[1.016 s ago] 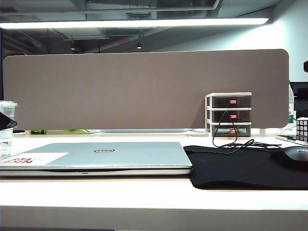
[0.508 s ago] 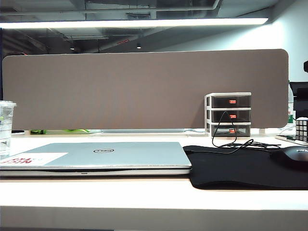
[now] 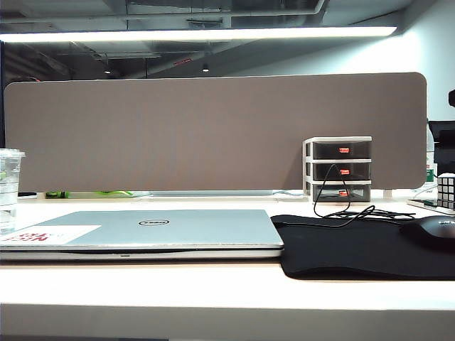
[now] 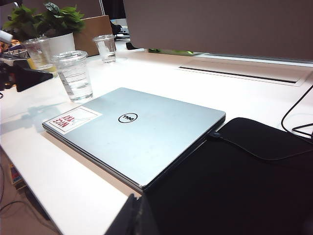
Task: Pick up the coffee cup and place it on the left side of the laptop.
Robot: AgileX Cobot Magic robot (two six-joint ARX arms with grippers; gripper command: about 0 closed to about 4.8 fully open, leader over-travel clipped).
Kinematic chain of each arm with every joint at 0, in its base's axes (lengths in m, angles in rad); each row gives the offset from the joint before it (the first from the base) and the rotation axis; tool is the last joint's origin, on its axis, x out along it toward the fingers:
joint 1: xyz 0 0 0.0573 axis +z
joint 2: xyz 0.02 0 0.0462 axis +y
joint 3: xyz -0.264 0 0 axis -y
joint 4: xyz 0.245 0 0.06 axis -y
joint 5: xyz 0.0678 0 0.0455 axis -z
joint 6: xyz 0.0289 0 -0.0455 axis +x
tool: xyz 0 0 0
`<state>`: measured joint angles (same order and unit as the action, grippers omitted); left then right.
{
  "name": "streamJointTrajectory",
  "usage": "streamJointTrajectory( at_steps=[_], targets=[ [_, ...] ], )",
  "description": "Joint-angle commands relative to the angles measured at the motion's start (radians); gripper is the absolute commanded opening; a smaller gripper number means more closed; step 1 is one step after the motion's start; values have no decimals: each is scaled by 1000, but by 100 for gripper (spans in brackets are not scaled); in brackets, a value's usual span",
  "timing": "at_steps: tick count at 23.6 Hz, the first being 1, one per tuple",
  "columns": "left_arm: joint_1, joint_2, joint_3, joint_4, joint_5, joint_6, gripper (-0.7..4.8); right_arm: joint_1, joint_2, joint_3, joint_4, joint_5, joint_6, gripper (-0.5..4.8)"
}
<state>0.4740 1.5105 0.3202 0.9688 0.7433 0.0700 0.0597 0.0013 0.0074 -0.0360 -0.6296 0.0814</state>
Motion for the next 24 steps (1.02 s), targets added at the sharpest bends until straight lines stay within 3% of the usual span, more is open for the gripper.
streamJointTrajectory(
  at_steps=[1,4,7,10,14,15,20,24],
  targets=[
    [1,-72,-27,14,-7,-77,341,1,-2,-5,11,-2,-3,-1],
    [0,-140,-63,13,-5,-117,201,1,-2,-5,10,-1,-3,-1],
    [-5,-208,-102,13,-6,-127,169,1,-2,-5,10,-2,-3,-1],
    [-5,-306,-153,14,-8,-181,80,1,-2,-5,10,-2,-3,-1],
    [-12,-440,-218,13,-54,-260,49,1,-2,-5,10,-2,-3,-1],
    [-12,-481,-240,13,-67,-271,-9,0,-2,-5,10,-1,-3,-1],
    [-14,-617,-313,-8,-74,-319,-6,0,-2,-5,11,71,-3,-1],
    [-79,-694,-313,-31,-98,-318,-6,0,-2,-5,11,267,-3,-1]
  ],
)
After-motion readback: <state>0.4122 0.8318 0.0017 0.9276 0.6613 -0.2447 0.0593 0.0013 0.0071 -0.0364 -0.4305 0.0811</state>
